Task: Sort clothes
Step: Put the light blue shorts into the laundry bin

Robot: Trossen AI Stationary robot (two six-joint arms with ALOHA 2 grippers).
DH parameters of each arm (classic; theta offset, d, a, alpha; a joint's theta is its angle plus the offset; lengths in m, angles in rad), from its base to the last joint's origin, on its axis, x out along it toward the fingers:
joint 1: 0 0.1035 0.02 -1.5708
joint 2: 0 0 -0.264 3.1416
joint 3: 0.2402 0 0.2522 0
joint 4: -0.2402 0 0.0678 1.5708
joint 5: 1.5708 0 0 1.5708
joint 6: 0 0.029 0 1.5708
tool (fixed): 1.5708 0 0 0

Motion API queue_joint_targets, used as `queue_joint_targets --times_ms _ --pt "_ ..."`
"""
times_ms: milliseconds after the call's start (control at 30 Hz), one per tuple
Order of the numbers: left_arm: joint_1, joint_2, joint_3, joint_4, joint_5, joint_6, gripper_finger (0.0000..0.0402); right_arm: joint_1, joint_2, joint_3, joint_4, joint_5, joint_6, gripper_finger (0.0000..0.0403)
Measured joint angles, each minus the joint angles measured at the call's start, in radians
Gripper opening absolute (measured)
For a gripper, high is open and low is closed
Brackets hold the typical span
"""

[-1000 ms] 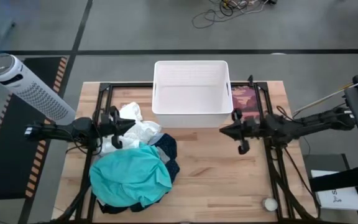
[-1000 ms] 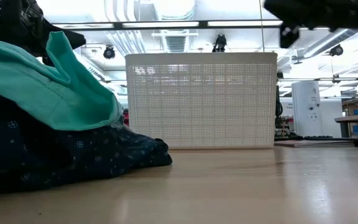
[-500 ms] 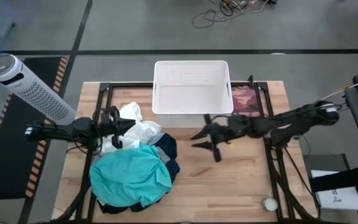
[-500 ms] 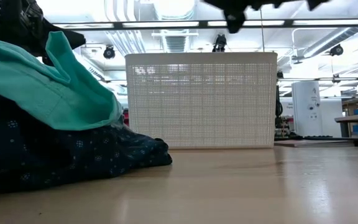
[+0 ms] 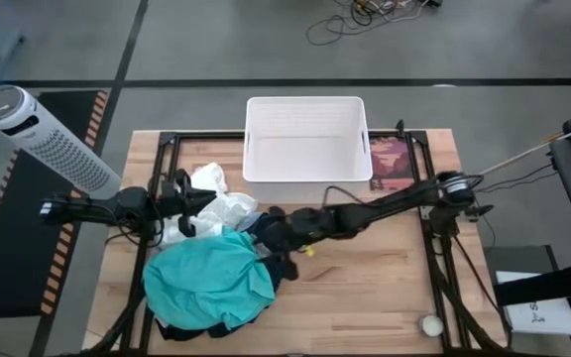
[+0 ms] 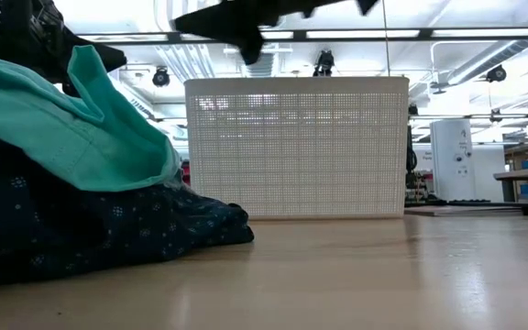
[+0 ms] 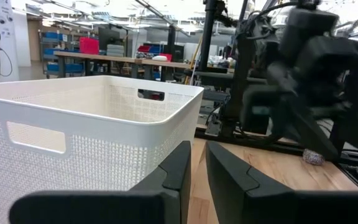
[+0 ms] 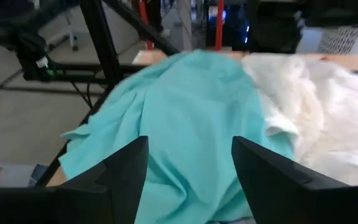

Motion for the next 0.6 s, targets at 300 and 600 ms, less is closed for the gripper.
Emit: queue_joint_targets --times_ms 300,600 --pt "0.0 0.0 0.0 -0.001 0.0 0.0 0.0038 0.002 0.21 0.293 -0.196 0.023 0.0 0.0269" --pt "0.0 0.0 0.0 -0.001 0.0 0.0 0.0038 -0.005 0.36 0.522 -0.365 0.09 -0.038 0.0295"
